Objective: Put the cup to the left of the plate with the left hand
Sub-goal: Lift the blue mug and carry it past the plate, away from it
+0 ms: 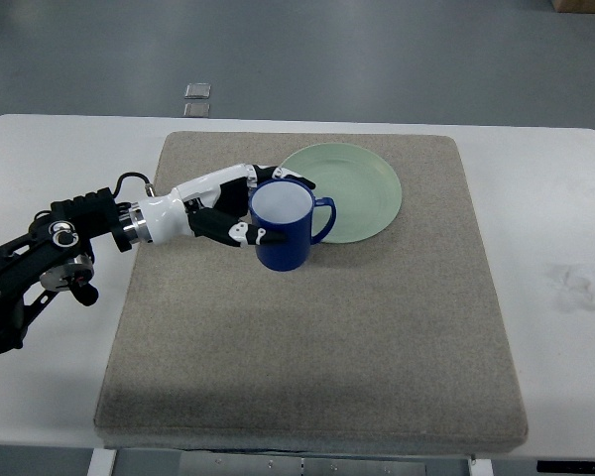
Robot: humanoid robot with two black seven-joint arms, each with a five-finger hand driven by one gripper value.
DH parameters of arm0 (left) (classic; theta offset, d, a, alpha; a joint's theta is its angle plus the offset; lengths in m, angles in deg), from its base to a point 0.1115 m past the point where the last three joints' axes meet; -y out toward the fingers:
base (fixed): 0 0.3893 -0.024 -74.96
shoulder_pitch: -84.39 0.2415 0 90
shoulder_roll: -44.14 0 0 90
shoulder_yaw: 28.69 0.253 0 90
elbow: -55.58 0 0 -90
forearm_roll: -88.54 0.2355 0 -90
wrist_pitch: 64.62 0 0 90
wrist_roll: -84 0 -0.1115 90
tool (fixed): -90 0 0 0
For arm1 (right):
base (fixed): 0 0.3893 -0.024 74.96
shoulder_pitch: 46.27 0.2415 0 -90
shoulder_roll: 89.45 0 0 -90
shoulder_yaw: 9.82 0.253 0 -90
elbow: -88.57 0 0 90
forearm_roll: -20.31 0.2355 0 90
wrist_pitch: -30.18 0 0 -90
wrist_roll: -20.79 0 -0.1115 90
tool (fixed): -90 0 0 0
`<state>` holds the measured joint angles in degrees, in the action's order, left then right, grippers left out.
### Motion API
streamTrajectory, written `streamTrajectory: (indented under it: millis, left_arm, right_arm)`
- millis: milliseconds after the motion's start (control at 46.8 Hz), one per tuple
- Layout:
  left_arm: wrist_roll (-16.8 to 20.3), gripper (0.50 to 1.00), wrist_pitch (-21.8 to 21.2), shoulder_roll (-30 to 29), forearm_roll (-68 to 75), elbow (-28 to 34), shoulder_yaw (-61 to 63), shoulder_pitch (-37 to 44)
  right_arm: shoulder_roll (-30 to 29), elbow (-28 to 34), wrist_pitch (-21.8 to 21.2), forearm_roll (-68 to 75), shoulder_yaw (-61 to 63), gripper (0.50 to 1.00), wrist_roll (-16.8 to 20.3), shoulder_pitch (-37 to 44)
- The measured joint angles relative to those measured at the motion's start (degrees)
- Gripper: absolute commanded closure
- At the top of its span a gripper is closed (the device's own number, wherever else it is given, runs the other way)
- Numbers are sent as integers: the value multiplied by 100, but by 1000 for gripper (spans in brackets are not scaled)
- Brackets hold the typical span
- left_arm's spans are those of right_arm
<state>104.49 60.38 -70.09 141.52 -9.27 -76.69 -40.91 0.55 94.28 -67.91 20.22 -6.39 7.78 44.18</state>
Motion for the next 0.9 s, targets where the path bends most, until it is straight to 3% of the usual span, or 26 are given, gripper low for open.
streamTrajectory:
  millis: [128,320,491,897]
  left_arm:
    - [0,1000,-78,-191,-8,18,-379,-39]
    - [-9,1000,-886,-439,-82,162,-462,-63]
    - [-10,1000,-1510,-436,-347,689,-439,3]
    - [-7,1000,-1755,19,-922,1765,-340,23]
  right_arm:
    - [0,0,1,0,0,568,0,-1]
    - [0,0,1,0,0,568,0,0]
    - [0,0,2,0,0,568,1,0]
    - [0,0,1,0,0,568,1,-1]
